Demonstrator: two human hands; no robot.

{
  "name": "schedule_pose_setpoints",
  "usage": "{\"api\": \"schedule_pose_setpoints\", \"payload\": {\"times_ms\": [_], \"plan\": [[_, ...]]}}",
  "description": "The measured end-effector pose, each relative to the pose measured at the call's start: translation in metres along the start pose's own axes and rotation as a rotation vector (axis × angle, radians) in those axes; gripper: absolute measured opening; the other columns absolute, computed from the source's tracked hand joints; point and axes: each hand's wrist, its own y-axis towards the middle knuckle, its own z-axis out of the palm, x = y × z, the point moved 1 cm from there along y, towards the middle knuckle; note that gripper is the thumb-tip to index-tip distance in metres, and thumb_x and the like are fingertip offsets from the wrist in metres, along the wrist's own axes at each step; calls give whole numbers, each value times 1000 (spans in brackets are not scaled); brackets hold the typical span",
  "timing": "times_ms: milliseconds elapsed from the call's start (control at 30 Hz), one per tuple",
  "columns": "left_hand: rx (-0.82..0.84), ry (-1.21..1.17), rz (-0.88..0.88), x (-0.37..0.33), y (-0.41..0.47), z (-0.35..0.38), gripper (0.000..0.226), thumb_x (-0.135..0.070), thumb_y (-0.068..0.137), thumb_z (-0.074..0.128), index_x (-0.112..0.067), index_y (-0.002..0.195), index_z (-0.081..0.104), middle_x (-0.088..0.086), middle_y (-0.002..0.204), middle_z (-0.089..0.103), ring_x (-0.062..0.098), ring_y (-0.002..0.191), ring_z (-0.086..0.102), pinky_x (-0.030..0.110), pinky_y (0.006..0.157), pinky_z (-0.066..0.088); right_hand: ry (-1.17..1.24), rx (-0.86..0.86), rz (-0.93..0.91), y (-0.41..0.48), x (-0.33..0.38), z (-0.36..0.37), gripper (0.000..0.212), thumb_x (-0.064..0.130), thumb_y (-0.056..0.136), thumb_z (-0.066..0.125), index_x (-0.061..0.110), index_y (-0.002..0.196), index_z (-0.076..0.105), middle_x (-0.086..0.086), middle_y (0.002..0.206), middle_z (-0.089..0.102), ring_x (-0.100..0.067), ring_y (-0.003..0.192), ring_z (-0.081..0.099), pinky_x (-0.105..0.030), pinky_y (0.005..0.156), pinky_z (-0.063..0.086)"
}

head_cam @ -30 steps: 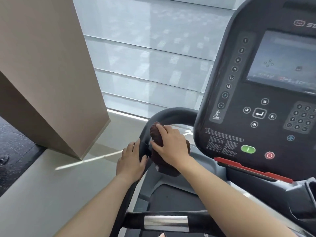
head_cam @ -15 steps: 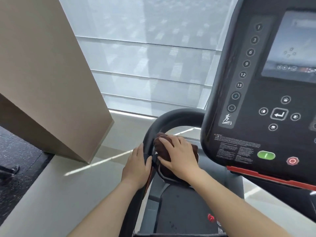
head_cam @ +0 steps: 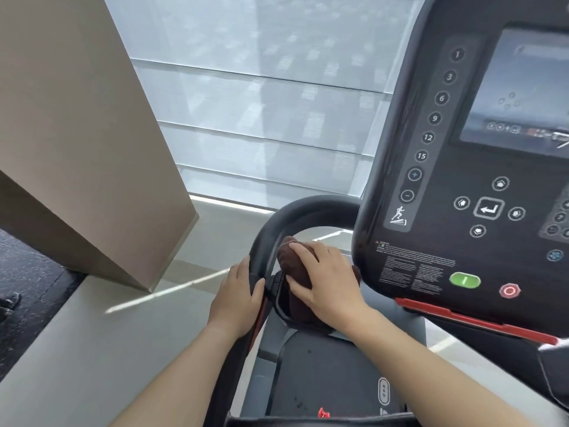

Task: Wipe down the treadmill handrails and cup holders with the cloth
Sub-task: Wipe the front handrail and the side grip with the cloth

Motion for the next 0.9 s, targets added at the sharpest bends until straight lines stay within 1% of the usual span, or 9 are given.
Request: {"api": "schedule_pose_setpoints", "payload": {"times_ms": [100,167,267,367,433,600,700,800,900], "plan": [[4,7,0,0,0,1,54,-36,93,40,-21,142,24,4,139,40,23,125,41,44,100,42,-71,-43,6,-28,-3,-18,54,51,79,41,26,127,46,-1,122,56,-27,104,53,-43,78,46],[5,14,-2,-1,-1,1,54,-35,93,40,-20,143,23,4,141,38,24,126,41,43,101,42,-125,-8,50,-42,-12,-20,55,52,78,39,26,126,47,-1,121,56,-27,102,53,-42,76,47],[3,22,1,-2,-2,2,54,-34,94,40,-19,143,22,4,143,37,25,126,42,42,100,42,-116,99,97,-57,-22,-2,56,55,79,38,28,127,43,-2,128,51,-28,112,45,-45,87,46],[1,21,3,-3,-2,2,54,-34,94,40,-19,143,22,5,142,38,26,125,43,41,100,42,-77,83,93,-65,-19,14,54,55,80,42,28,126,43,-4,133,47,-29,123,32,-50,95,41],[-4,20,6,-4,-2,1,54,-32,94,41,-18,143,23,6,142,38,25,126,43,39,100,41,-55,77,112,-69,-14,18,57,58,80,43,27,128,44,-4,136,45,-33,128,30,-52,98,37],[1,12,7,-8,-4,-1,53,-32,94,41,-16,143,24,7,143,38,26,127,41,38,102,38,-120,66,94,-74,-13,22,57,63,78,44,30,124,45,-2,130,50,-35,122,37,-50,75,52],[-4,14,3,-10,-4,-3,54,-31,95,41,-16,143,24,8,143,37,26,128,41,38,102,37,-135,81,102,-66,-15,22,54,62,79,41,30,123,45,-1,129,49,-34,121,35,-50,69,53],[-6,18,-1,-11,-5,-3,53,-31,95,41,-16,143,24,8,142,39,26,127,41,38,101,38,-105,103,145,-70,-11,22,56,62,81,38,32,128,39,2,137,42,-34,128,29,-51,77,51],[-2,16,-4,-9,-5,-2,54,-33,94,41,-17,143,24,9,141,40,26,126,42,40,102,40,-99,160,111,-76,-12,21,64,67,79,38,35,134,32,4,144,34,-32,134,21,-51,84,49]]}}
